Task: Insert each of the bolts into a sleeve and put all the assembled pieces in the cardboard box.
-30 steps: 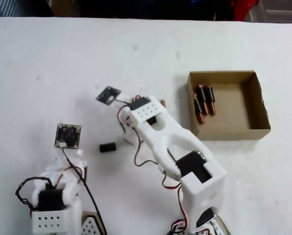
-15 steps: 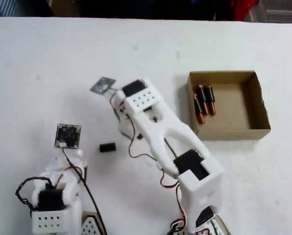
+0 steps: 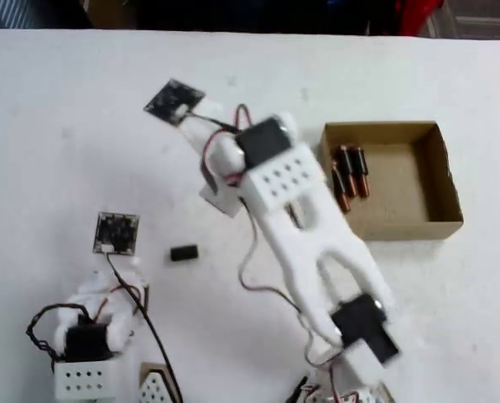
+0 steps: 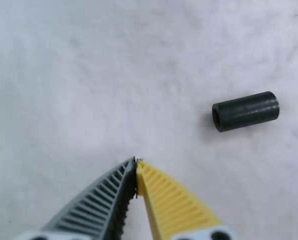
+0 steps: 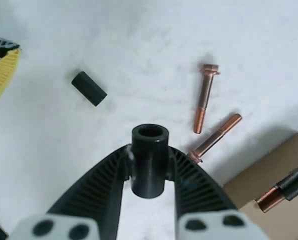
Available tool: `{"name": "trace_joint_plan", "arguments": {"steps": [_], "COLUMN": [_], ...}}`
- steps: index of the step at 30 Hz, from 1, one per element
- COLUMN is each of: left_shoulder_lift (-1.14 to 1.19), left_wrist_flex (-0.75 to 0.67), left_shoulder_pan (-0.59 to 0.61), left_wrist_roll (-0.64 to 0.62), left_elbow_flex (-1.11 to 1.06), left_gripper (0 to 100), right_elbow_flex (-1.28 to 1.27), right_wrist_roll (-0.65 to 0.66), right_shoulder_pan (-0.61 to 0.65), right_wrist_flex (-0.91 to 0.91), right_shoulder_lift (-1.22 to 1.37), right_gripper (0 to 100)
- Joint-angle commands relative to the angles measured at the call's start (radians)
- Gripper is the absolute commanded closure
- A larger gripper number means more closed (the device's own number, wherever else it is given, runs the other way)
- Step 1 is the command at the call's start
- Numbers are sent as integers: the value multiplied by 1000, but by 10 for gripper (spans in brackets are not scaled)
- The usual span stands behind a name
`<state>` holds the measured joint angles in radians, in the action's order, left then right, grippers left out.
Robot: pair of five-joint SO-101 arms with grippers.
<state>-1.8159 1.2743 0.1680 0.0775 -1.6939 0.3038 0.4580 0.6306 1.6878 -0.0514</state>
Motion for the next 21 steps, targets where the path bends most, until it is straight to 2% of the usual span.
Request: {"name": "trace_joint_plan", "arguments": {"steps": [1,9,21], "left_shoulder_lift": [-2,-2,-2], "left_wrist_flex": [-20,-20,-20], "left_shoulder_pan": [-2,-2,-2], "left_wrist_roll": [11,11,12], "left_elbow_flex": [0,0,0], "left_gripper": [977,977,977], "right_elbow_flex": [-58,-310,-611], "right_wrist_roll": [-8,-8,-8], "right_shoulder_pan": [-15,-15,-15], "right_wrist_flex": [24,16,-30], "right_shoulder_lift": [-217,-590,-981], "right_gripper": [968,968,968]}}
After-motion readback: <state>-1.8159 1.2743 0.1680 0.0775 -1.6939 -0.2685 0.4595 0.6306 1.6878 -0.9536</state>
